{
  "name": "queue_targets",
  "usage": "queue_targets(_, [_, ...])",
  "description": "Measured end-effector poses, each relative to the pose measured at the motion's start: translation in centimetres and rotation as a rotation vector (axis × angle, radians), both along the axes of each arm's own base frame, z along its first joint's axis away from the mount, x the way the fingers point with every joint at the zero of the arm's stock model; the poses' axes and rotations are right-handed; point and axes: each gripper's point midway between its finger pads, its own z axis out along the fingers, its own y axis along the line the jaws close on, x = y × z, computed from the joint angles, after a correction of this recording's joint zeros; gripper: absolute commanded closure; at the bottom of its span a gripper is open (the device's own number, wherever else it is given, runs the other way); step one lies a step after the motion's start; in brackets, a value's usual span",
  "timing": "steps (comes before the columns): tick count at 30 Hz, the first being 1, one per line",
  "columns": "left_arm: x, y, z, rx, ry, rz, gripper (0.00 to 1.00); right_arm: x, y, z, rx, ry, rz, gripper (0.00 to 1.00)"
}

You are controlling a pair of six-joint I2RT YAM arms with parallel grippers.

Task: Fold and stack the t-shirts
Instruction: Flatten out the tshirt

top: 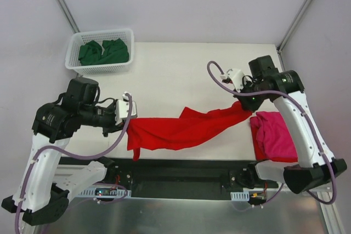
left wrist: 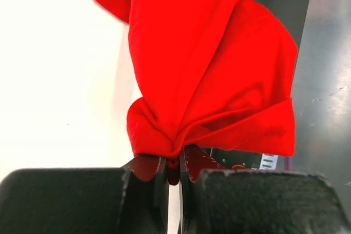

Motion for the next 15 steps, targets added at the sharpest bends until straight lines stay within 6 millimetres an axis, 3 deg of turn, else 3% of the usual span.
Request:
queue_targets(4, [1.0, 0.4, -0.8, 0.025, -0.043, 0.021, 1.00, 0.8, -0.5, 2.7, 0.021, -0.111, -0.025, 0.99])
queue_targets(7, [2.9, 0.2, -2.7, 0.062, -0.028, 0.044, 1.00, 2.9, -0.1, 2.8, 0.030, -0.160, -0.030, 0.99])
queue_targets(10, [5.7, -0.1, -4.7, 0.104, -0.001, 0.075, 1.00, 5.7, 0.5, 1.1, 0.015, -0.119, -0.041, 0.99])
queue_targets(15, [11.1, 0.1, -7.7, 0.172, 0.008, 0.158, 1.00, 12.6, 1.3, -6.0, -0.024, 0.026, -0.087, 0.99])
